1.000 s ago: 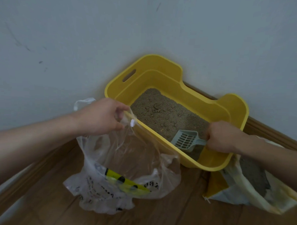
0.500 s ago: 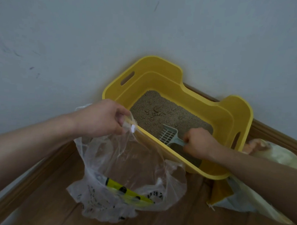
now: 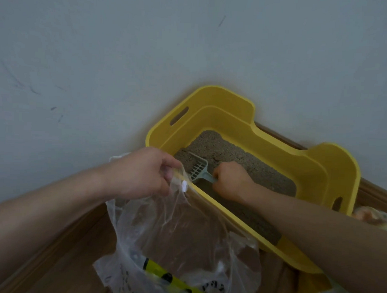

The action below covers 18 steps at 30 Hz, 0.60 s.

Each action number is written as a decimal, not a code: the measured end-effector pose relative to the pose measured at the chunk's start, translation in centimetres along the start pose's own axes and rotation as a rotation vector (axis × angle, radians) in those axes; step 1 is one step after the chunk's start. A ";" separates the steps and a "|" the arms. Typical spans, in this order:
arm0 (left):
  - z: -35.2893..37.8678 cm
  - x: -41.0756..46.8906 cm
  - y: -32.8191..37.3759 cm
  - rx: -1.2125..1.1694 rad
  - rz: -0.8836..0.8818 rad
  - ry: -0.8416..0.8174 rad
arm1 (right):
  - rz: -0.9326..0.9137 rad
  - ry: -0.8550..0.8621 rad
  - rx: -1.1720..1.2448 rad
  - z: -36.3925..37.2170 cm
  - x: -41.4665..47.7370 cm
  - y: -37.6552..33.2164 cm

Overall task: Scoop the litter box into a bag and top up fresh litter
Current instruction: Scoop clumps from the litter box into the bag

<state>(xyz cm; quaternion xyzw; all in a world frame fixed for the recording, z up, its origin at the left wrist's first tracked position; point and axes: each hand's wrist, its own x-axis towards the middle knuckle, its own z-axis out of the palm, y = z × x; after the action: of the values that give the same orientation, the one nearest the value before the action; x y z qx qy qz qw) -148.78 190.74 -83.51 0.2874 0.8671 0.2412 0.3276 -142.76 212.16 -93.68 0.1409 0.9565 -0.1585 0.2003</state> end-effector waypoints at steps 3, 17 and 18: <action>-0.1 -0.1 -0.3 -0.021 0.000 -0.008 | -0.010 -0.006 -0.032 0.2 1.1 -0.6; -0.3 -0.6 -0.5 0.000 -0.016 0.022 | -0.009 0.010 -0.112 0.7 0.2 1.2; -0.3 -0.6 -0.5 0.008 -0.014 0.020 | -0.007 0.018 -0.112 0.4 -0.2 1.4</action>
<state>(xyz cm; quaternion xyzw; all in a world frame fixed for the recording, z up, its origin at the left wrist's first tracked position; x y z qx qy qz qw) -148.77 189.88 -83.37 0.2801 0.8733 0.2384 0.3195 -141.97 213.29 -94.28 0.1275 0.9661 -0.1039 0.1988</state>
